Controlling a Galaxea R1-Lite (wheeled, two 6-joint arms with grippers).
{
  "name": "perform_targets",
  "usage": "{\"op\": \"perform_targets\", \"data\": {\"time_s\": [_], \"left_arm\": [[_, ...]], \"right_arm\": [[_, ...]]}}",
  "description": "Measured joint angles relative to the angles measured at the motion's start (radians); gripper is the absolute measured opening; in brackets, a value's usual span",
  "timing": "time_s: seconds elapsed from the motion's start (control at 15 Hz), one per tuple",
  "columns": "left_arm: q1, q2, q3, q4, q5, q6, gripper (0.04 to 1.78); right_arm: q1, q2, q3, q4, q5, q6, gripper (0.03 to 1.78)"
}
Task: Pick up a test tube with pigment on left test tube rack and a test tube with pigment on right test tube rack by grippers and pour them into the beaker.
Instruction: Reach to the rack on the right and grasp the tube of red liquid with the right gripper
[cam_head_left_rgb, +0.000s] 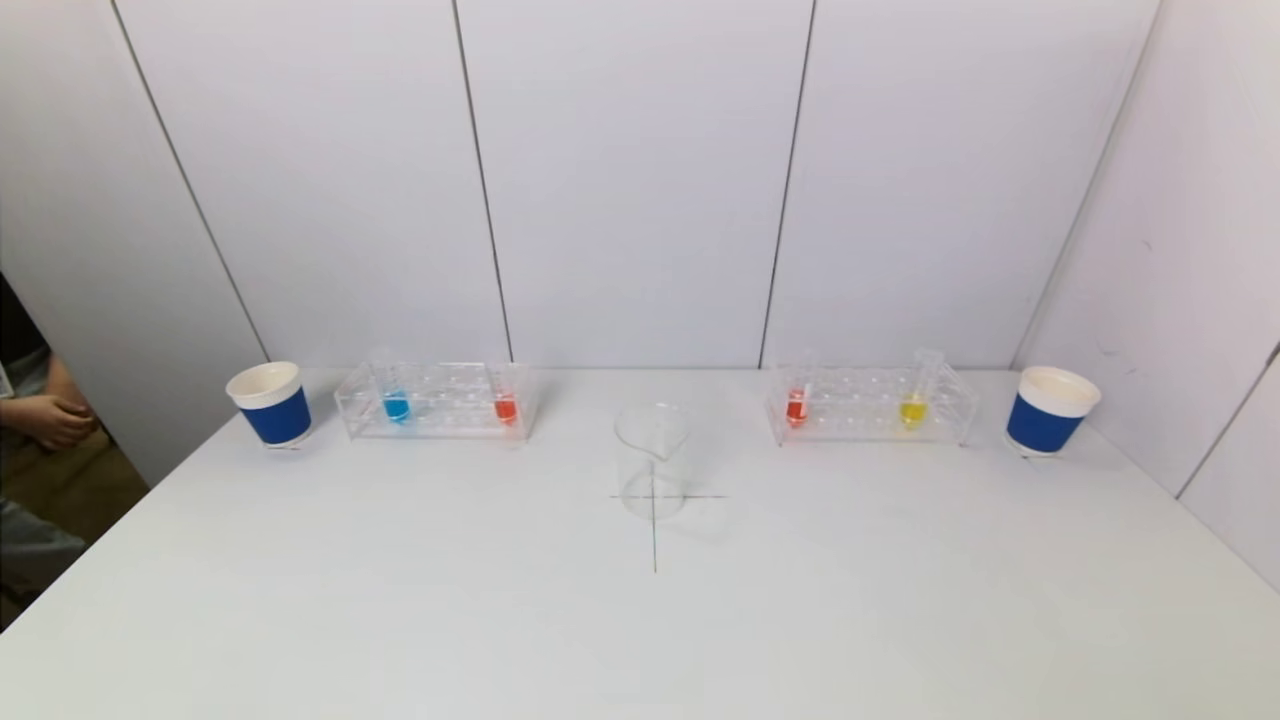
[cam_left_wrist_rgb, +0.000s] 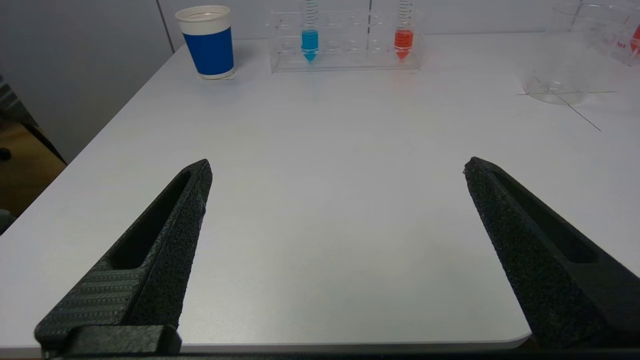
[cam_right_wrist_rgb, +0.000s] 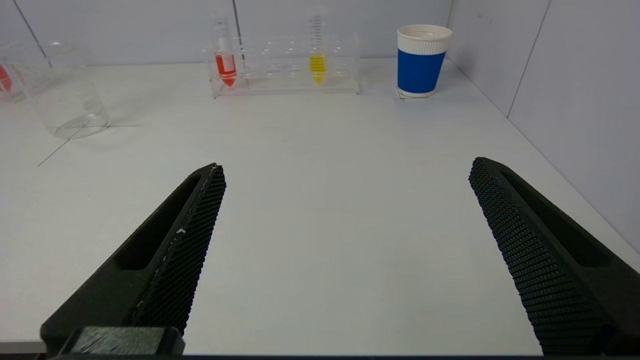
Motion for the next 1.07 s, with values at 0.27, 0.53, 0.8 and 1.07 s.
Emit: {"op": "perform_targets", "data": {"time_s": [0.27, 0.53, 0.8, 1.07], "left_arm": [[0.000, 0.000, 0.000, 0.000, 0.000, 0.000, 1.76], [0.000, 0.000, 0.000, 0.000, 0.000, 0.000, 1.76], [0.000, 0.000, 0.000, 0.000, 0.000, 0.000, 1.76], [0.000, 0.000, 0.000, 0.000, 0.000, 0.000, 1.76]], "right_arm": [[0.000, 0.000, 0.000, 0.000, 0.000, 0.000, 1.77], [0.000, 0.000, 0.000, 0.000, 0.000, 0.000, 1.77], [0.000, 0.000, 0.000, 0.000, 0.000, -0.001, 1.77], [0.000, 0.000, 0.000, -0.001, -0.001, -0.002, 1.77]]}}
